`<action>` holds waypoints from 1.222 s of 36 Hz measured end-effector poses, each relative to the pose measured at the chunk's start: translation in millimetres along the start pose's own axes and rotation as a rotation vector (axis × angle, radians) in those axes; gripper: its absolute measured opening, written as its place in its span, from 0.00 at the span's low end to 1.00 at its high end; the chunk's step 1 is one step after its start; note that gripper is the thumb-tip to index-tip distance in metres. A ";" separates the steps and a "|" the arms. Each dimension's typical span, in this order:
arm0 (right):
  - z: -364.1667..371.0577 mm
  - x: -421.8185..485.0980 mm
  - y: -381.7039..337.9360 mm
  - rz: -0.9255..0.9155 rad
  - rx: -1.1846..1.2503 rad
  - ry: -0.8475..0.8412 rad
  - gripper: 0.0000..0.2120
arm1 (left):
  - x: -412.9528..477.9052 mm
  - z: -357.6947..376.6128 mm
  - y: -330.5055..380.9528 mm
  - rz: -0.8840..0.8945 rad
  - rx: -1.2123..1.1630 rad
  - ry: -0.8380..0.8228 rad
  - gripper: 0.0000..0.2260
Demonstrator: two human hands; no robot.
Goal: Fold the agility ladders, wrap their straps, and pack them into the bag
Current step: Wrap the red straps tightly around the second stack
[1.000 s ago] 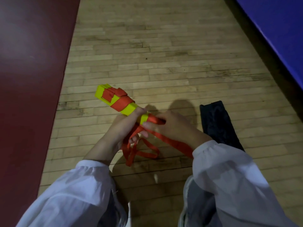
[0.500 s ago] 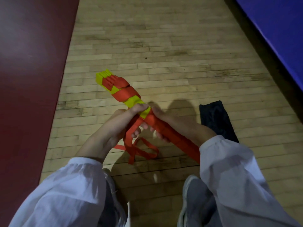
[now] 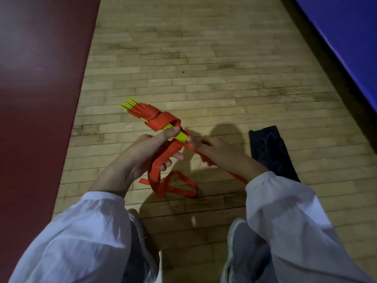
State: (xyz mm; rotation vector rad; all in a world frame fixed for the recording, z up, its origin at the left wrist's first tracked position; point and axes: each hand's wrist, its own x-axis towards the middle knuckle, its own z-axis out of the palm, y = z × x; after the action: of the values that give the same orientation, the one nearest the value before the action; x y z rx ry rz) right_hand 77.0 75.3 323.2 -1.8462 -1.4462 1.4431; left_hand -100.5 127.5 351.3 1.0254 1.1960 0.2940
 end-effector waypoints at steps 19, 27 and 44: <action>-2.3 -4.1 -0.8 0.038 -0.046 -0.039 0.43 | 1.9 3.2 -3.7 0.090 -0.112 -0.015 0.13; -19.3 -14.8 -5.8 0.055 0.078 -0.098 0.37 | -3.3 5.3 -1.3 0.183 -0.107 -0.093 0.16; -10.2 -5.4 5.8 0.005 0.082 -0.077 0.22 | -0.2 7.7 -3.3 0.028 -0.107 -0.135 0.26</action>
State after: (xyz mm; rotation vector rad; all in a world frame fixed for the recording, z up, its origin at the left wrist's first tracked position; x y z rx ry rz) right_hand 89.0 71.1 325.3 -1.7636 -1.3972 1.5678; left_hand -94.9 121.7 348.9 0.9542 1.0338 0.3032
